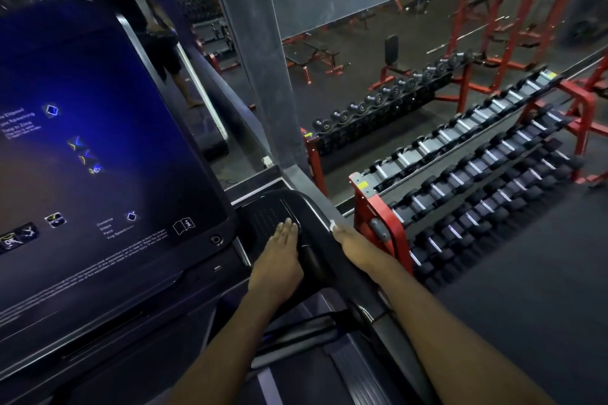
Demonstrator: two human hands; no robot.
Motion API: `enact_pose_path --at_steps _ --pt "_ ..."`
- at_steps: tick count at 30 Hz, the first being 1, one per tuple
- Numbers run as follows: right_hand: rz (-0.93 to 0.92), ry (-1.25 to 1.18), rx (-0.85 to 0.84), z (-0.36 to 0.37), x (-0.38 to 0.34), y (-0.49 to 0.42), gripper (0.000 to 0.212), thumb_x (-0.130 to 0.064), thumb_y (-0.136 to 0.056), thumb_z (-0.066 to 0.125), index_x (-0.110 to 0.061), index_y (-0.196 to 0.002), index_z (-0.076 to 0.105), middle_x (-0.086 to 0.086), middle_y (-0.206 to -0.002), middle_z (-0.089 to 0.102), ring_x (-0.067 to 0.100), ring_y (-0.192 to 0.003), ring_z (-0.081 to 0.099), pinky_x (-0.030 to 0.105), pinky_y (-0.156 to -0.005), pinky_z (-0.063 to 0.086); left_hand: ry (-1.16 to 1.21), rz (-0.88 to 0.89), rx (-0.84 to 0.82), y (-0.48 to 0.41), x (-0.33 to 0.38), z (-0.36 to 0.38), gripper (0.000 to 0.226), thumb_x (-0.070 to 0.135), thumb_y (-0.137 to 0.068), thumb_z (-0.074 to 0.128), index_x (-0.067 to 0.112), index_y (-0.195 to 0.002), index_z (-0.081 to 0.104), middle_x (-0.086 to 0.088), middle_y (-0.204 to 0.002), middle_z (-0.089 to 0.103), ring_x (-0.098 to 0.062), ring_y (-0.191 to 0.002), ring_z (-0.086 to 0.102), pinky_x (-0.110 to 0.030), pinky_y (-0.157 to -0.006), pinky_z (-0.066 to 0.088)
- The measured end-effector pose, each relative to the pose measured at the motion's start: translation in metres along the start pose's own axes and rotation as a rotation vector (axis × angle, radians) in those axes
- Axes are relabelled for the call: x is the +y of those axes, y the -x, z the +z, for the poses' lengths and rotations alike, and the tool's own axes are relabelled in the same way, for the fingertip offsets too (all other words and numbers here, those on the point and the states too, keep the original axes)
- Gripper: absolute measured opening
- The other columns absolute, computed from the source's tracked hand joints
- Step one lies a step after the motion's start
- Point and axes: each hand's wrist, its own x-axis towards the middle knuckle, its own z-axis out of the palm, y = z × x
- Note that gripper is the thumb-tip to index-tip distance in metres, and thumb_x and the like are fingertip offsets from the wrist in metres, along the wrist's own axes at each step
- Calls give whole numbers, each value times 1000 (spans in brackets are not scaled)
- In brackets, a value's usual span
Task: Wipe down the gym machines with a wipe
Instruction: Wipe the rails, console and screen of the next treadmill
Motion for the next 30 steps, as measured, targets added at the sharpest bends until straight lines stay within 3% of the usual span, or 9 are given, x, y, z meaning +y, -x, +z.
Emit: enact_pose_path --at_steps 2,4,7,11,17,20,24,27,30 --pt "105 -35 -1 -8 25 9 81 -79 -85 41 -23 -142 57 9 -144 57 29 -133 53 49 -116 38 -27 0 12 0 -1 4 66 9 -102 36 8 -161 6 -6 -170 0 -19 -157 -1 -33 -127 9" --pt "145 -7 -7 -14 43 17 77 -76 -91 39 -20 -141 58 9 -143 58 27 -130 56 47 -115 41 -44 -6 14 -1 -1 6 65 12 -104 35 7 -161 5 -7 -170 -1 -20 -157 -2 -32 -127 6" --pt "166 48 -29 -20 35 27 95 -87 -81 33 -22 -147 52 7 -151 50 25 -136 50 46 -117 37 -41 -7 7 -1 -3 9 66 11 -104 36 7 -161 3 -6 -170 -4 -19 -157 -5 -32 -127 4" --pt "63 -88 -64 -14 2 44 69 -65 -102 34 -20 -155 39 5 -158 39 22 -145 37 42 -122 27 -20 -10 -4 -2 -5 11 69 7 -102 38 8 -161 2 -6 -170 -5 -18 -156 -8 -32 -127 2" --pt "159 -93 -18 -25 26 69 73 -65 -101 35 -17 -156 36 9 -161 35 26 -148 33 42 -123 25 31 -16 -40 -2 -9 13 73 3 -99 43 8 -161 5 -4 -170 -4 -17 -156 -8 -33 -127 0" --pt "186 89 -13 -23 29 79 78 -66 -102 26 -11 -156 35 14 -162 31 29 -148 32 42 -122 25 36 -28 -79 -3 -7 9 73 1 -99 43 7 -161 5 -4 -169 -6 -18 -156 -8 -33 -125 -1" --pt "-56 555 144 3 16 75 57 -41 -107 36 -4 -149 38 23 -152 44 38 -134 47 44 -109 41 49 -34 -161 -5 -7 -2 72 1 -100 42 8 -161 5 -6 -169 -6 -20 -156 -7 -34 -125 -2" --pt "-359 698 208 19 40 81 64 -36 -107 38 -14 -161 13 14 -165 21 33 -146 32 49 -111 38 11 -3 -61 10 2 4 67 2 -102 40 9 -161 11 -6 -170 -3 -21 -157 -4 -39 -125 -1" --pt "-449 847 302 23 72 106 68 -39 -106 38 -18 -162 5 9 -170 7 30 -154 16 47 -119 32 -42 97 40 46 15 23 65 5 -101 41 10 -160 15 -5 -170 -4 -20 -157 -5 -41 -126 -2"
